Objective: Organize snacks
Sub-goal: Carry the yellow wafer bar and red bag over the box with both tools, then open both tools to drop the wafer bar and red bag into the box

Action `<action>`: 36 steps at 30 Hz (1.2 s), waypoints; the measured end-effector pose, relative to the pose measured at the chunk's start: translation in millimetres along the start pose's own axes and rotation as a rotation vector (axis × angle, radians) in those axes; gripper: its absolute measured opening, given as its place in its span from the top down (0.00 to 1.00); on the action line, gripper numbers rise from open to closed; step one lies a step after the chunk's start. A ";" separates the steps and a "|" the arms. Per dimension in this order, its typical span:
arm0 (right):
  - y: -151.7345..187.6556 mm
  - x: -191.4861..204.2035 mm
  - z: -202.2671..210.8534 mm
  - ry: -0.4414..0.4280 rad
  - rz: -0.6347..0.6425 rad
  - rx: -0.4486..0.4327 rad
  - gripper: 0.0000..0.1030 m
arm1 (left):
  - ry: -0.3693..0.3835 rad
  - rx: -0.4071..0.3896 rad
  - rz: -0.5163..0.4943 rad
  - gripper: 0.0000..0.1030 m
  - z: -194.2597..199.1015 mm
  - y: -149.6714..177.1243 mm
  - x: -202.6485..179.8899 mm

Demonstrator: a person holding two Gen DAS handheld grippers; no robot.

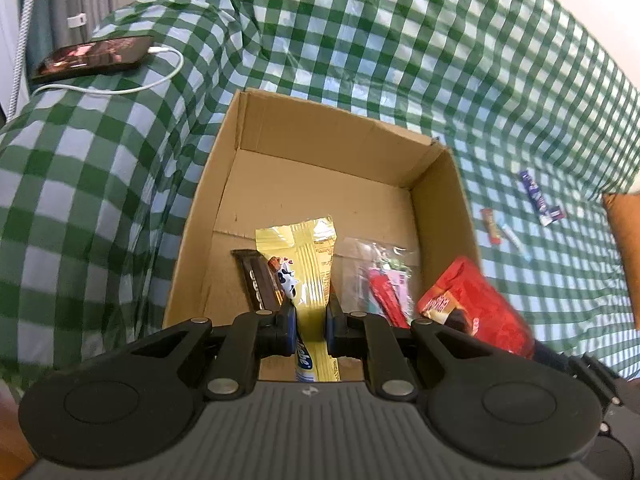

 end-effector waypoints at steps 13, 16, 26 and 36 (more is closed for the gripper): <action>-16.4 -11.7 -62.3 0.029 -0.001 0.046 0.38 | -0.048 0.044 -0.031 0.86 -61.9 -22.8 10.8; -17.0 -11.5 -71.9 0.030 0.003 0.057 0.37 | -0.057 0.048 -0.039 0.85 -71.3 -26.6 11.7; -27.2 -26.5 -84.2 0.039 -0.031 0.071 0.11 | -0.147 -0.057 -0.083 0.00 -61.0 -41.9 20.2; -6.0 0.3 -9.0 0.088 -0.023 0.046 0.07 | -0.163 0.096 -0.017 0.00 -3.8 42.2 29.5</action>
Point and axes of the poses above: each gripper's, at about its wrist camera, not at the fingertips, and z roughly against the way its jaws point, x to its left, y to its underside, the point moved 9 cm from there along -z, roughly the way its jaws point, and after that the axes turned 1 degree about y, right-handed, at the moved point
